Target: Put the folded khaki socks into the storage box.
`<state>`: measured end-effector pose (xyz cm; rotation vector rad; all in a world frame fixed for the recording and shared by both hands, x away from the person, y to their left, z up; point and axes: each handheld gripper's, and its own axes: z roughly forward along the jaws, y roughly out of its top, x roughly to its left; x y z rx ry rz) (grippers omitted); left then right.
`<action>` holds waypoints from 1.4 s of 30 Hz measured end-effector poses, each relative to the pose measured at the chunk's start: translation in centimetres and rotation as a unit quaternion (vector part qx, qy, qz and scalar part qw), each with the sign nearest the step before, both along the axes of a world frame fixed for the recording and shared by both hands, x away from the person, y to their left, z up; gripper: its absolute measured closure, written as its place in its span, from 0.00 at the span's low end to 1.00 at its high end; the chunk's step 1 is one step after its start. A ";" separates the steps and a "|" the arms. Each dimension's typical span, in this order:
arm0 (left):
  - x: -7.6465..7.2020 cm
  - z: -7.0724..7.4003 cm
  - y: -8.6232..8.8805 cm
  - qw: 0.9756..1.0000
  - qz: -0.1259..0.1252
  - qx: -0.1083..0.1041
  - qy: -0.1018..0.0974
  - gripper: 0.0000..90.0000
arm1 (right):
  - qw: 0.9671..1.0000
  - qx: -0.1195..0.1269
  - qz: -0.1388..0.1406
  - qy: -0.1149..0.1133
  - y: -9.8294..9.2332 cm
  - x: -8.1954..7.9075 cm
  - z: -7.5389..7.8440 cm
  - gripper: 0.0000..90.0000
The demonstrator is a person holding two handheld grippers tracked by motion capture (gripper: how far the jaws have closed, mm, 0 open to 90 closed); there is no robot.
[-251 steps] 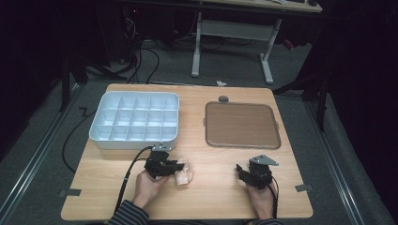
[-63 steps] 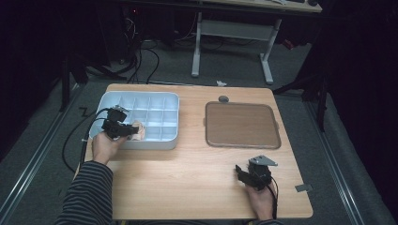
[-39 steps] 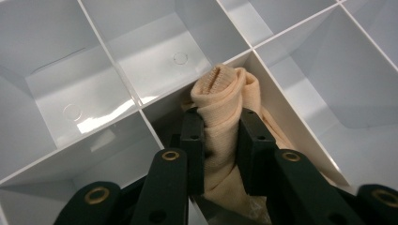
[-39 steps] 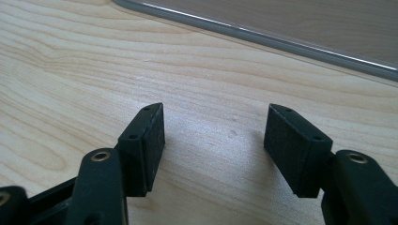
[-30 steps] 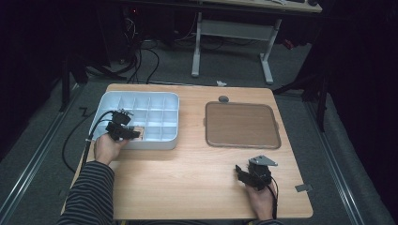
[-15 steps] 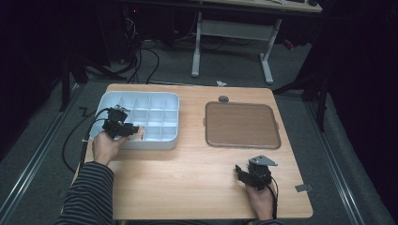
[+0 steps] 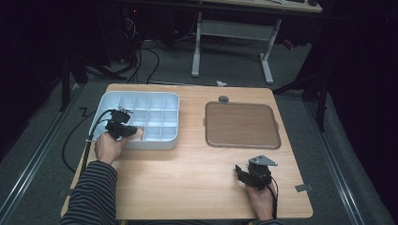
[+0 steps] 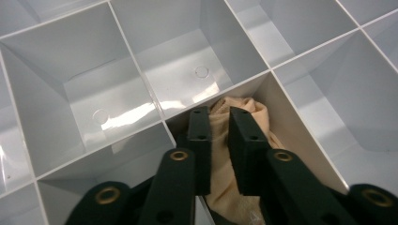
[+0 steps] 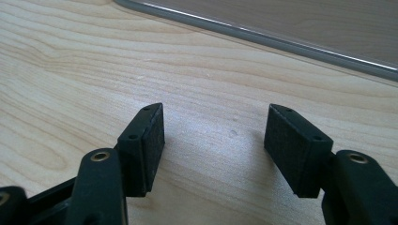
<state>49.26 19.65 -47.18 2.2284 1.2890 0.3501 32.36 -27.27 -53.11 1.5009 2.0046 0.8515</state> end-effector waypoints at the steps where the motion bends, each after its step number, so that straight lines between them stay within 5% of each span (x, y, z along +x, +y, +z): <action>1: -0.1 0.1 0.0 1.000 -0.001 -0.004 -0.002 0.84 | 1.000 0.000 0.000 0.000 0.0 0.0 0.0 0.43; 7: -0.9 1.2 -0.3 0.999 -0.013 -0.021 -0.034 0.72 | 1.000 0.000 0.000 0.000 0.0 0.0 0.0 0.43; 42: -4.1 2.9 -0.1 0.996 -0.025 -0.052 -0.063 0.59 | 1.000 0.000 0.001 0.000 0.0 0.0 0.0 0.42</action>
